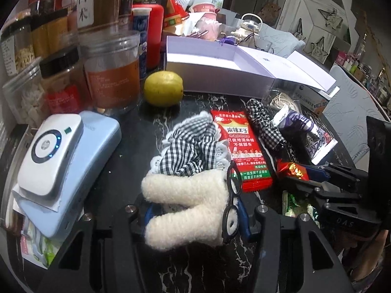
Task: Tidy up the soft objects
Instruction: 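Lift the plush toy with the left gripper while the right gripper grasps the red candy wrapper, then carry the plush toy and red candy toward the white box with both grippers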
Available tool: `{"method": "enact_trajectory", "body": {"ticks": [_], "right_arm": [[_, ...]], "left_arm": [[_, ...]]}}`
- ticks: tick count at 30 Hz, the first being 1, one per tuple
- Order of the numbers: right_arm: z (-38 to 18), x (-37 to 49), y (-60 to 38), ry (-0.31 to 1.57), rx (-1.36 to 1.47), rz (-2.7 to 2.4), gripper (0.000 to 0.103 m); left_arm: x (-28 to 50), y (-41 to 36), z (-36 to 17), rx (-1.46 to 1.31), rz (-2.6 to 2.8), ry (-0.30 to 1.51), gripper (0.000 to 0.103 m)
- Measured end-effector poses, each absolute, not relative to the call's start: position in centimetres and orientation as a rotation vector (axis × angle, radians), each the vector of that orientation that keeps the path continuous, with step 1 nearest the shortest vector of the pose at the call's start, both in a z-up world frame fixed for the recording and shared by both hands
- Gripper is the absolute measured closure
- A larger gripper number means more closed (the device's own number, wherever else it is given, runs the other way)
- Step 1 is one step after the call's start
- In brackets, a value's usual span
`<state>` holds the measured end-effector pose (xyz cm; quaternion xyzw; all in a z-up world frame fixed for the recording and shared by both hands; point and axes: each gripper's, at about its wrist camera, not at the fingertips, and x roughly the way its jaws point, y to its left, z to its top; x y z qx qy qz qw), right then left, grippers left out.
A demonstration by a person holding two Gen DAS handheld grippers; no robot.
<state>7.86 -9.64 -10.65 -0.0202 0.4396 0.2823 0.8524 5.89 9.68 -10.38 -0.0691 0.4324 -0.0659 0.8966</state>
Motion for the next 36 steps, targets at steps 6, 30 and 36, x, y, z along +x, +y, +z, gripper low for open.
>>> {"method": "enact_trajectory", "body": {"ticks": [6, 30, 36], "right_arm": [[-10.5, 7.4, -9.7, 0.915, -0.032, 0.599, 0.066], [-7.3, 6.3, -11.0, 0.837, 0.016, 0.623, 0.069], [-5.0, 6.3, -11.5, 0.774, 0.005, 0.631, 0.077]], "left_arm": [[6.5, 9.6, -11.8, -0.155, -0.158, 0.958, 0.051], [3.3, 8.7, -5.8, -0.09, -0.126, 0.748, 0.053], [3.1, 8.1, -3.3, -0.087, -0.148, 0.679, 0.053]]}}
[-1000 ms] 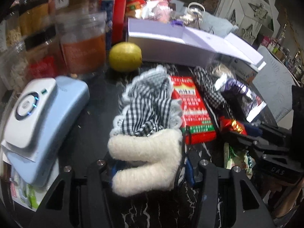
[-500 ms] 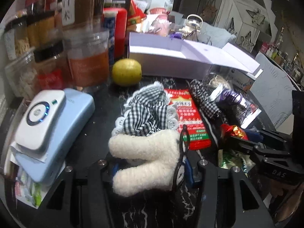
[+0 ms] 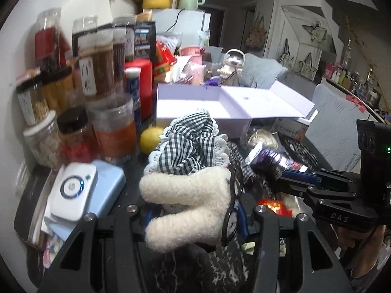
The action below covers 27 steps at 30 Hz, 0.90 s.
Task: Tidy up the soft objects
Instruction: 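Carry the plush toy and red candy toward the white box with both grippers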
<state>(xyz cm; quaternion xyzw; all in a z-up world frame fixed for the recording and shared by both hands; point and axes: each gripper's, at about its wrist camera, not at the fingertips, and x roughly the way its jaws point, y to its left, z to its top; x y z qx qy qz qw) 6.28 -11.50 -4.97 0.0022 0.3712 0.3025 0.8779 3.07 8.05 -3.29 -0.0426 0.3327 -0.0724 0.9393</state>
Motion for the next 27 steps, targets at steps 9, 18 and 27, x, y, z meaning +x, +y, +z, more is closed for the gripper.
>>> {"method": "enact_trajectory", "body": {"ticks": [9, 18, 27], "right_arm": [[-6.1, 6.0, -11.2, 0.832, -0.023, 0.634, 0.037], [-9.7, 6.9, -11.2, 0.949, -0.036, 0.607, 0.037], [-10.3, 6.8, -10.3, 0.936, -0.12, 0.625, 0.065]], "left_arm": [[3.2, 7.3, -3.7, -0.103, -0.177, 0.694, 0.053], [3.2, 7.5, -4.9, -0.112, -0.163, 0.728, 0.053], [3.7, 8.2, -5.4, -0.119, -0.146, 0.744, 0.053]]}}
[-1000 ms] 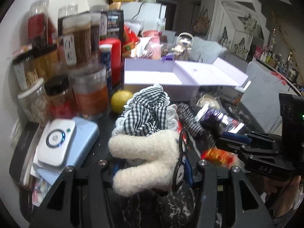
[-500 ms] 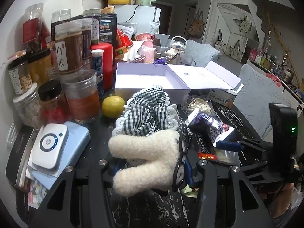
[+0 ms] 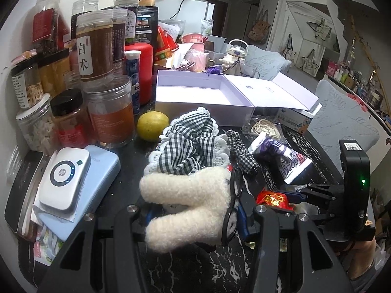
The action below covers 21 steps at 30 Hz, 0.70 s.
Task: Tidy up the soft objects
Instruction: 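Carry the plush toy and red candy toward the white box with both grippers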
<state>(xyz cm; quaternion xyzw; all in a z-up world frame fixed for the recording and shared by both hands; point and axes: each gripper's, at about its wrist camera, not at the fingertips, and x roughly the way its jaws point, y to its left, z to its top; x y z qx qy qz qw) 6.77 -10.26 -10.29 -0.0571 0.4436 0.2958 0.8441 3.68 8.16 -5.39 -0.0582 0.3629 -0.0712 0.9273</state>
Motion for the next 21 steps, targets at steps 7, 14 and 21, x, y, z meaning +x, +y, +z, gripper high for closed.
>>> {"method": "enact_trajectory", "body": {"ticks": [7, 14, 21], "right_arm": [[-9.1, 6.8, -10.3, 0.902, -0.114, 0.636, 0.066], [-6.0, 6.6, -10.2, 0.838, -0.132, 0.65, 0.066], [-2.0, 6.6, -10.7, 0.748, -0.117, 0.671, 0.066]], "left_arm": [[3.8, 8.5, -4.7, -0.116, -0.141, 0.728, 0.053], [4.0, 8.1, -2.4, -0.087, -0.165, 0.678, 0.053], [4.4, 7.4, 0.2, -0.068, -0.206, 0.624, 0.053]]}}
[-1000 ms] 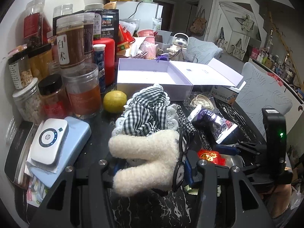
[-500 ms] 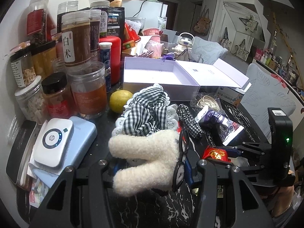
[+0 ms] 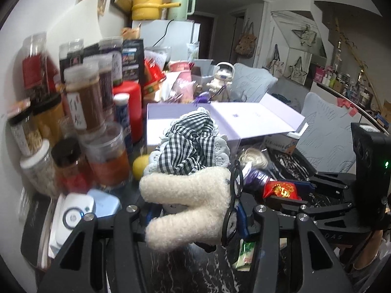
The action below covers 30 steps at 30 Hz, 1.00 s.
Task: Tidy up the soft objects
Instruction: 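Carry the plush toy and red candy toward the white box with both grippers, then lower the plush toy into the white box and open the left gripper while the right gripper releases the candy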
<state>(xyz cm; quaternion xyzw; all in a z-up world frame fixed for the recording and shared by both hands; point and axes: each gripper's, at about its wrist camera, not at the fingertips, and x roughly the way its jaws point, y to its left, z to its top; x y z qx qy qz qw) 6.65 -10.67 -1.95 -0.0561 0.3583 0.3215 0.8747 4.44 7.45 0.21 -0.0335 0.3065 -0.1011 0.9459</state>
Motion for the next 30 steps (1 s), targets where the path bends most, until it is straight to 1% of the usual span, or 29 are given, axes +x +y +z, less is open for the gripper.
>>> {"method": "enact_trajectory", "body": {"ticks": [9, 16, 30], "right_arm": [[3.0, 7.7, -11.6, 0.63, -0.111, 0.681, 0.066], [6.5, 10.1, -12.6, 0.543, -0.108, 0.674, 0.066], [8.6, 18.9, -12.2, 0.466, -0.092, 0.641, 0.066]], "left_arm": [[5.7, 6.0, 3.3, -0.047, -0.251, 0.566, 0.053], [8.2, 5.2, 5.4, -0.045, -0.262, 0.52, 0.053], [17.9, 5.0, 7.9, -0.047, -0.244, 0.451, 0.053]]}}
